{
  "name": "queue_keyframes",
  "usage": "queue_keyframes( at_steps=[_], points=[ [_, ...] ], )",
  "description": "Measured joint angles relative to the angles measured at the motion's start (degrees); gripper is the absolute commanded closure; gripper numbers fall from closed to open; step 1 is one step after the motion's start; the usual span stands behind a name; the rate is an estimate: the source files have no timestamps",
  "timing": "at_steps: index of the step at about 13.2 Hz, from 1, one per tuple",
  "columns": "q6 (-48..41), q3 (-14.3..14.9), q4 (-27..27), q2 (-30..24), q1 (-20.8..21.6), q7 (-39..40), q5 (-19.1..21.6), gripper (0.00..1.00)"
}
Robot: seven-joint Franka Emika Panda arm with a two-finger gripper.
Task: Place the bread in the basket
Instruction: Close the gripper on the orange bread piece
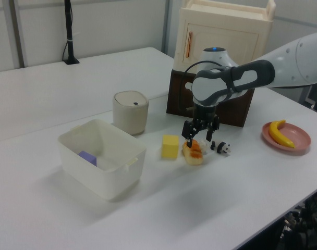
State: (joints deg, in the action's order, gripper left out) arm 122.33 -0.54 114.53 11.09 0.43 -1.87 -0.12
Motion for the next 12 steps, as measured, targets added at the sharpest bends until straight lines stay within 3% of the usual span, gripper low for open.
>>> queue_keyframes(
  at_steps=[7, 8, 9, 10, 12],
  points=[
    [2.21, -0.15, -0.18, 2.73, 1.39, 0.0, -0.14, 0.01],
    [2.46, -0.15, -0.38, 3.3, 1.42, 0.0, -0.37, 0.2],
    [2.48, -0.14, -0.53, 3.75, 1.41, 0.0, -0.88, 0.31],
    [2.48, -0.15, -0.59, 4.07, 1.4, 0.0, -1.51, 0.6],
    [2.53, -0.14, -0.81, 4.81, 1.37, 0.0, -2.23, 0.91]
  ],
)
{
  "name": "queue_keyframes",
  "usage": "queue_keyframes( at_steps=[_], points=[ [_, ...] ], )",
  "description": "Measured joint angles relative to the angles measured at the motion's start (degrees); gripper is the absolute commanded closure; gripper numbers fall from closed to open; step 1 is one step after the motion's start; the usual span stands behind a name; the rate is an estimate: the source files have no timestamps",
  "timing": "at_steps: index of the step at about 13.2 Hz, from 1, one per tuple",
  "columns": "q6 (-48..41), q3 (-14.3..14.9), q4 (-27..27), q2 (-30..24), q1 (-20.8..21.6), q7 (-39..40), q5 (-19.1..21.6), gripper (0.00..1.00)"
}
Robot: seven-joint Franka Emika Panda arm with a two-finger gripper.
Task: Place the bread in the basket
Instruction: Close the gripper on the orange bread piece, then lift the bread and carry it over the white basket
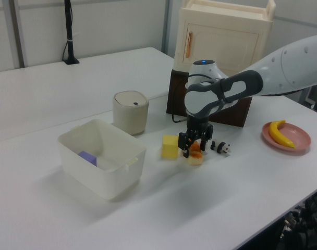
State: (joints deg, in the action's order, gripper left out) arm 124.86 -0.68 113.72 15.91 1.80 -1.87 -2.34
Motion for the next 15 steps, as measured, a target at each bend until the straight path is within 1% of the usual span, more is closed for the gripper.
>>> queue_keyframes(
  at_steps=[2, 4, 6, 9, 10, 12, 13, 14, 15],
  points=[
    [0.0, 0.0, -0.51, 0.16, -0.09, 0.0, -0.05, 0.91],
    [0.11, 0.01, -1.18, 0.18, -0.23, 0.0, -0.05, 0.88],
    [0.42, 0.07, -2.41, 0.18, -0.32, -0.14, -0.05, 0.87],
    [0.46, 0.12, -7.22, -1.37, -1.35, -0.75, -0.05, 0.84],
    [-0.52, 0.13, -9.49, -2.95, -2.02, -0.77, -0.03, 0.84],
    [-2.75, -0.21, -12.9, -5.61, -1.91, -0.77, 0.45, 0.84],
    [-3.14, -1.17, -13.96, -6.26, -1.56, -0.99, 0.92, 0.84],
    [-3.17, -3.97, -15.31, -6.45, -1.15, -2.79, 1.11, 0.8],
    [-3.18, -6.57, -16.13, -6.3, -0.42, -4.77, 1.1, 0.8]
  ],
)
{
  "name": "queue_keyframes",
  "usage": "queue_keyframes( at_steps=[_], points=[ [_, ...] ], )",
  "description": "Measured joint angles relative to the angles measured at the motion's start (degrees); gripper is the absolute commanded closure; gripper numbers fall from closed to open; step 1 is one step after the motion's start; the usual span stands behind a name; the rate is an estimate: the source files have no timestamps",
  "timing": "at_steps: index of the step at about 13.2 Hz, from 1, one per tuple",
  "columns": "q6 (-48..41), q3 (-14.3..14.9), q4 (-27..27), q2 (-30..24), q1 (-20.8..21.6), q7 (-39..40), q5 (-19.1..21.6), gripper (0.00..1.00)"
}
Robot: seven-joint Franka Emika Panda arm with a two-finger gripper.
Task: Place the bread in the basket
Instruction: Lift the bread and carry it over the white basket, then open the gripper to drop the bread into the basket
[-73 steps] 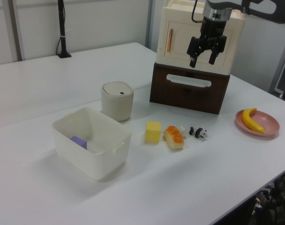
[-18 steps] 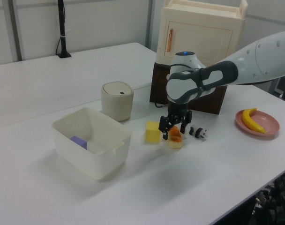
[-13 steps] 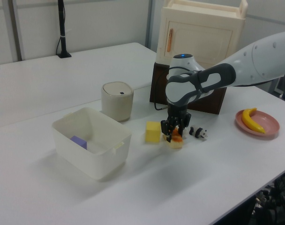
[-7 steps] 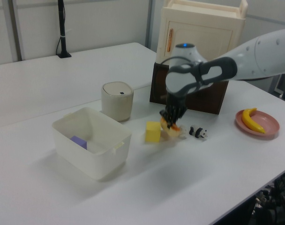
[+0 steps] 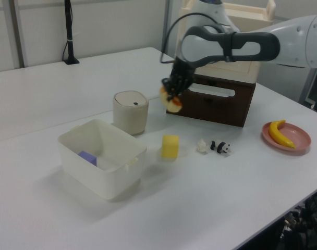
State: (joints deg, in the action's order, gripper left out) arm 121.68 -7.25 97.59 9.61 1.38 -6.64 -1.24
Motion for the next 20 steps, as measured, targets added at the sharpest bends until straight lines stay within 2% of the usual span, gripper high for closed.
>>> queue_keyframes(
  at_steps=[1, 2, 6, 7, 8, 10, 20],
  points=[
    [0.0, -1.54, -0.27, 0.22, 0.82, -0.65, 0.0, 0.8],
    [0.0, -3.04, -0.58, 0.75, 3.5, -1.19, 0.0, 0.8],
    [0.0, -3.66, -1.34, 2.52, 13.89, -4.11, -0.34, 0.8],
    [0.0, -3.65, -1.67, 3.29, 15.91, -4.44, -0.85, 0.74],
    [0.0, -3.65, -1.86, 3.9, 17.09, -4.81, -1.5, 0.01],
    [0.0, -3.56, -2.25, 4.97, 17.9, -5.12, -2.26, 0.0],
    [-0.54, -2.58, -3.86, 4.35, 16.63, -5.55, -2.5, 0.0]
  ],
)
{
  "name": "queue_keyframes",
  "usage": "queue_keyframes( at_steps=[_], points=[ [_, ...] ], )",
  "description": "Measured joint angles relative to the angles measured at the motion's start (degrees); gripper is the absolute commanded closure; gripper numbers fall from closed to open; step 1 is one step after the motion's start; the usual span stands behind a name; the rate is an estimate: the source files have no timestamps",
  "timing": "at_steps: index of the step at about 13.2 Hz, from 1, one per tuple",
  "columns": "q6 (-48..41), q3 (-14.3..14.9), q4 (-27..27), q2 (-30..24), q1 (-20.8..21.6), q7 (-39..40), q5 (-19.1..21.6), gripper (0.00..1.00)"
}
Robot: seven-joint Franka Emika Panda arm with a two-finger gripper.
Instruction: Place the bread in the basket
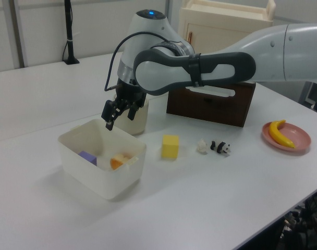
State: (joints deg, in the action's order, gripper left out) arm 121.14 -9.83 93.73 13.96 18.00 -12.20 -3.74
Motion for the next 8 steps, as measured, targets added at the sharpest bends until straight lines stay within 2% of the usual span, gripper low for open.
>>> queue_keyframes(
  at_steps=[2, 3, 5, 6, 8],
  points=[
    [-5.34, 1.0, -0.31, -1.87, -0.39, -2.11, -2.39, 0.0],
    [-10.34, 3.27, -0.52, -4.02, -0.58, -2.67, -2.97, 0.0],
    [-16.83, 10.24, -0.58, -8.64, -1.31, -2.57, -3.0, 0.0],
    [-19.14, 12.48, -0.58, -10.38, -3.0, -2.53, -3.0, 0.0],
    [-20.54, 12.97, -0.57, -12.55, -9.32, -2.15, -3.0, 0.0]
  ],
)
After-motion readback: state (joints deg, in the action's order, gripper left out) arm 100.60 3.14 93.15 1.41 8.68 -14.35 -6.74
